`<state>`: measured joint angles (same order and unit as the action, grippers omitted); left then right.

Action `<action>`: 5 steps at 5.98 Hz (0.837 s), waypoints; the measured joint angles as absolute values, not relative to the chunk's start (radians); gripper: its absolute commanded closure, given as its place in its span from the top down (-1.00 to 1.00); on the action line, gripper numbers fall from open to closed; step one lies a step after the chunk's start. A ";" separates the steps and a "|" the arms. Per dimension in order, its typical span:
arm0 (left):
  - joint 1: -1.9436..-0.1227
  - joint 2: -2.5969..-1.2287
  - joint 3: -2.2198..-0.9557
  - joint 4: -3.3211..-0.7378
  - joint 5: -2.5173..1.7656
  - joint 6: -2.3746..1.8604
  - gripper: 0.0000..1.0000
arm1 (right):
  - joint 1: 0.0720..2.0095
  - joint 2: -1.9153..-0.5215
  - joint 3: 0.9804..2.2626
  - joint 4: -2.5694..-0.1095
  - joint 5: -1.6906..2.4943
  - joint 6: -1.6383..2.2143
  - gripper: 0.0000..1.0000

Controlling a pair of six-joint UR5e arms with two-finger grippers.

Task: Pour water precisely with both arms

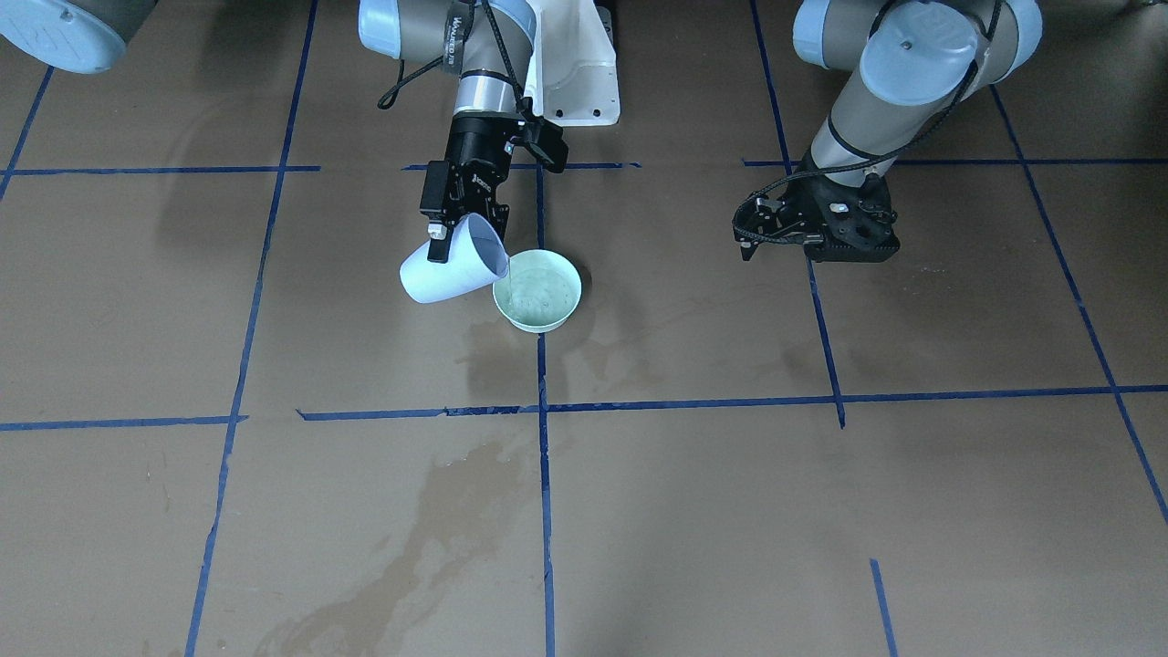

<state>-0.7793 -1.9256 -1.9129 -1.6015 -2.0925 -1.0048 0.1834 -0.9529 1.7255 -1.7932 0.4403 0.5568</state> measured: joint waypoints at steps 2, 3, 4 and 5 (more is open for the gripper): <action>-0.779 -1.927 -1.913 -1.601 -2.093 -1.005 1.00 | 0.183 -0.949 1.725 -1.792 0.440 0.558 -1.00; -0.779 -1.927 -1.913 -1.601 -2.093 -1.005 1.00 | 0.184 -0.946 1.727 -1.788 0.440 0.561 -1.00; -0.779 -1.927 -1.913 -1.601 -2.092 -1.005 1.00 | 0.185 -0.942 1.735 -1.782 0.443 0.568 -1.00; -0.779 -1.927 -1.913 -1.601 -2.092 -1.005 1.00 | 0.187 -0.938 1.749 -1.770 0.453 0.579 -1.00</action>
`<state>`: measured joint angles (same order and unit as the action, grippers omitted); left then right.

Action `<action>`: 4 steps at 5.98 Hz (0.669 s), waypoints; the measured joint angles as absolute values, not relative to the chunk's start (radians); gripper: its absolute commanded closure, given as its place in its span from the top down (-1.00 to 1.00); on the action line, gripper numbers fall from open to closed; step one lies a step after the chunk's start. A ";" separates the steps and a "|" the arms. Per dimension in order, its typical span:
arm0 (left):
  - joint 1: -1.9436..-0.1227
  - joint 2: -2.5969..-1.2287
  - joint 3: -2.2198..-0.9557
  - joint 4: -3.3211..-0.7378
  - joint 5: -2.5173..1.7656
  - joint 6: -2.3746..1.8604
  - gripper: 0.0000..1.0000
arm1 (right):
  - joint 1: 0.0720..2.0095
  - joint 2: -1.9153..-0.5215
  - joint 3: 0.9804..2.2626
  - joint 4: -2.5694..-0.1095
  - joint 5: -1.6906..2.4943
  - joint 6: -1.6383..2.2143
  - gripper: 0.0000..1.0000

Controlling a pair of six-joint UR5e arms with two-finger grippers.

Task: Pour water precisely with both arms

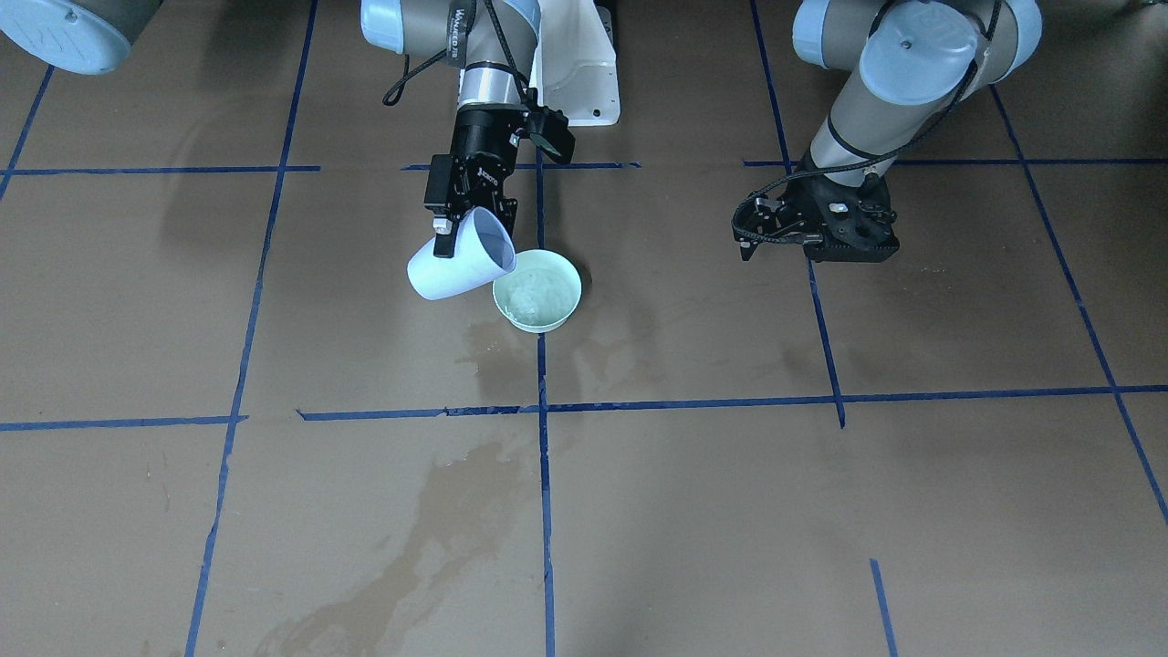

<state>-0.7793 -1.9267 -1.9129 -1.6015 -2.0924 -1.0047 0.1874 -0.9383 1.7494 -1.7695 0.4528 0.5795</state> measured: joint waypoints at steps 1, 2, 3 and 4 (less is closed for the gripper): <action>-0.779 -1.927 -1.913 -1.601 -2.092 -1.005 1.00 | 0.191 -0.938 1.762 -1.751 0.466 0.600 -1.00; -0.779 -1.927 -1.913 -1.601 -2.092 -1.006 1.00 | 0.195 -0.941 1.774 -1.714 0.486 0.635 -1.00; -0.779 -1.927 -1.913 -1.601 -2.092 -1.006 1.00 | 0.203 -0.950 1.787 -1.655 0.513 0.673 -1.00; -0.779 -1.927 -1.913 -1.601 -2.092 -1.007 1.00 | 0.216 -0.977 1.810 -1.587 0.551 0.713 -1.00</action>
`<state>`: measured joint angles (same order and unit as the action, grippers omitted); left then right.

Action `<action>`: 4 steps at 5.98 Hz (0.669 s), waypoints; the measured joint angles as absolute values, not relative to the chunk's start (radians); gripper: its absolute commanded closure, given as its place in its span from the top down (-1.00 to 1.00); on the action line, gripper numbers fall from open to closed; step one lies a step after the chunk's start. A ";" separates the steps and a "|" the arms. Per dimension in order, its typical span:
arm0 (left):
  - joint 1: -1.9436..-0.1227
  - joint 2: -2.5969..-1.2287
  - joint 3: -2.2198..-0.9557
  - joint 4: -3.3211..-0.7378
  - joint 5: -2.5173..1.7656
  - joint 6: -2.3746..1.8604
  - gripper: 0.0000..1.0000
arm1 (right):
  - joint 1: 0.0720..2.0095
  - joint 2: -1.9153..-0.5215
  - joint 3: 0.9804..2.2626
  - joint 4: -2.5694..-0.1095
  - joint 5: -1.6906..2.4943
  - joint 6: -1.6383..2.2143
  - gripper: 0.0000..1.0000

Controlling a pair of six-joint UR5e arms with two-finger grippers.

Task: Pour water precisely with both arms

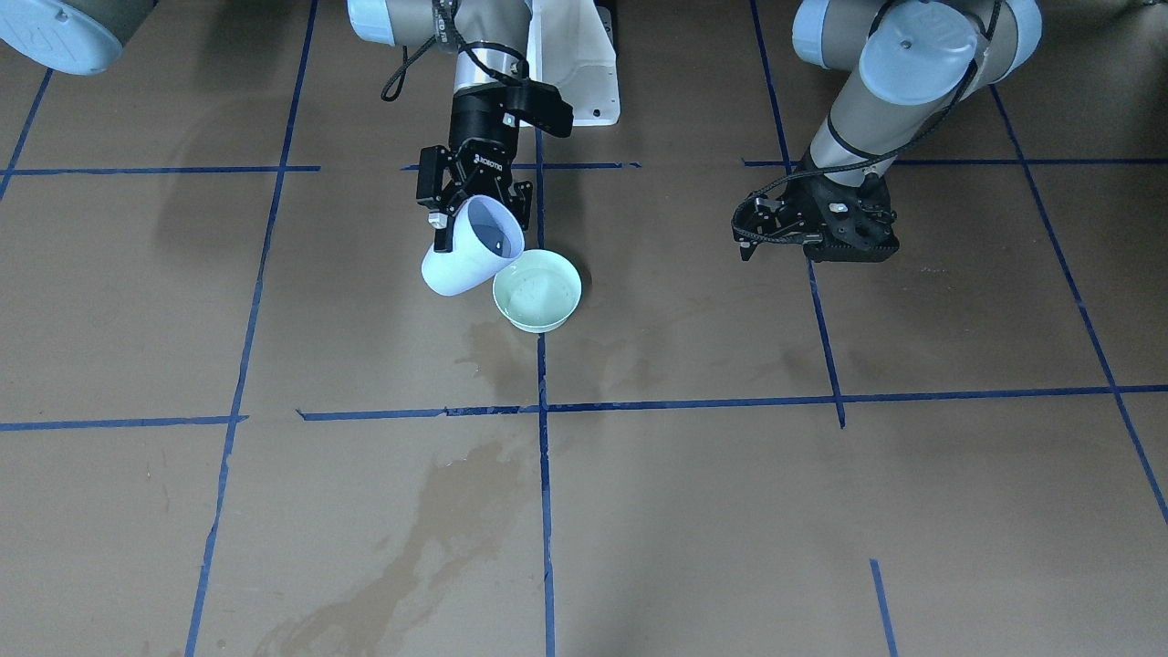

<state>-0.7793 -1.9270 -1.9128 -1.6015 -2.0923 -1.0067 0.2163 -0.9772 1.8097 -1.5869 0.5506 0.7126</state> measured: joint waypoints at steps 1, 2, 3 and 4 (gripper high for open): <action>-0.779 -1.927 -1.913 -1.601 -2.092 -1.007 1.00 | 0.229 -1.025 1.849 -1.524 0.589 0.746 -1.00; -0.779 -1.928 -1.914 -1.600 -2.092 -1.008 1.00 | 0.242 -1.069 1.888 -1.482 0.622 0.762 -1.00; -0.779 -1.928 -1.913 -1.600 -2.092 -1.008 1.00 | 0.257 -1.100 1.910 -1.463 0.646 0.774 -1.00; -0.779 -1.928 -1.913 -1.600 -2.092 -1.008 1.00 | 0.276 -1.129 1.927 -1.451 0.673 0.793 -1.00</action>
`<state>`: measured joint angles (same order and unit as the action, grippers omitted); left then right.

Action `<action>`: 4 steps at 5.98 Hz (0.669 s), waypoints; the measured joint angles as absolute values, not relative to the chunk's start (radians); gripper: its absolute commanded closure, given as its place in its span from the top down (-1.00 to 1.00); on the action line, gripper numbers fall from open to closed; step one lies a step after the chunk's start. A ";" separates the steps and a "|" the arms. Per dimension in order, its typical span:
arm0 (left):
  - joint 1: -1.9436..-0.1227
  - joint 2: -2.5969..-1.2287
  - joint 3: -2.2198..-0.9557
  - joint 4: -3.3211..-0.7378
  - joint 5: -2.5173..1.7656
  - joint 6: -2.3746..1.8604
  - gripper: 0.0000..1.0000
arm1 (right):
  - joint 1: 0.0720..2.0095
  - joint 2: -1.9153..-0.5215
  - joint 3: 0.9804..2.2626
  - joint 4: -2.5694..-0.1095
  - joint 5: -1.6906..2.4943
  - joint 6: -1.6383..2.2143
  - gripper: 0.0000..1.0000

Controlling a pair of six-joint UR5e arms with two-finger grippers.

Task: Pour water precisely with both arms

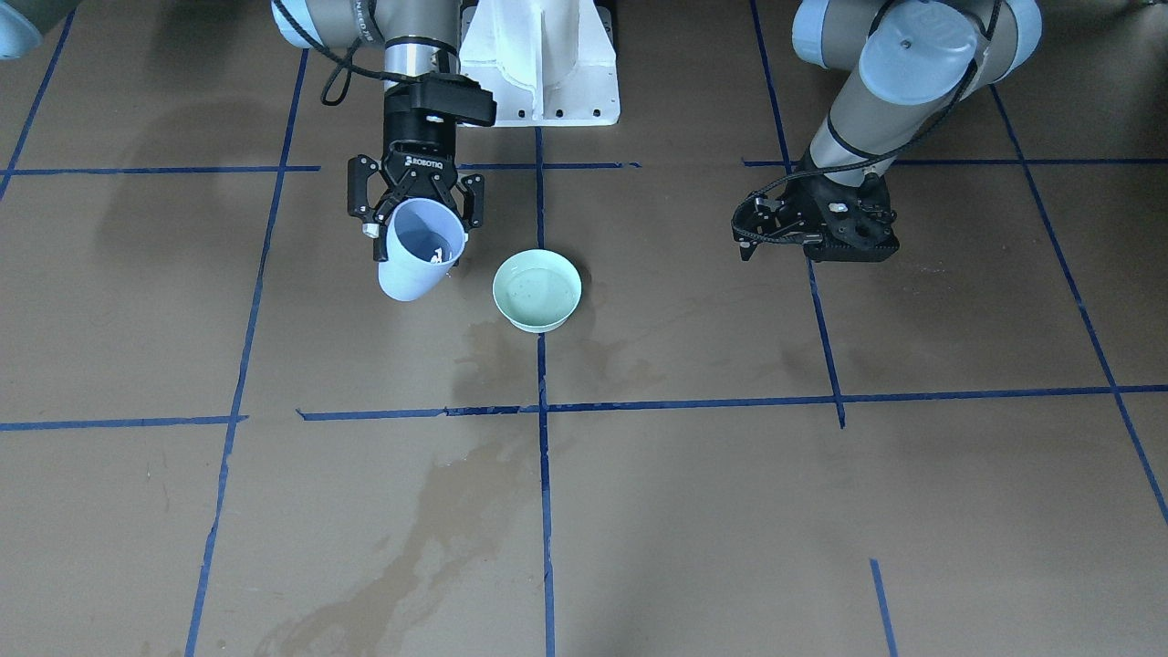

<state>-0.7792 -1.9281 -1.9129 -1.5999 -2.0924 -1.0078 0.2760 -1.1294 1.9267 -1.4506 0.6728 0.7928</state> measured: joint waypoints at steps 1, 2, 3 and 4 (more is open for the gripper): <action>-0.779 -1.928 -1.912 -1.600 -2.092 -1.008 1.00 | 0.300 -1.161 1.949 -1.445 0.710 0.832 -1.00; -0.779 -1.929 -1.912 -1.600 -2.092 -1.008 1.00 | 0.324 -1.200 1.974 -1.441 0.736 0.890 -1.00; -0.779 -1.929 -1.911 -1.601 -2.092 -1.008 1.00 | 0.343 -1.260 1.993 -1.403 0.749 0.935 -1.00; -0.778 -1.929 -1.911 -1.601 -2.092 -1.008 1.00 | 0.360 -1.341 2.000 -1.312 0.770 0.947 -1.00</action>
<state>-0.7782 -1.9292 -1.9113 -1.6013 -2.0924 -1.0078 0.3603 -1.3414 2.0004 -1.3116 0.7699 0.9470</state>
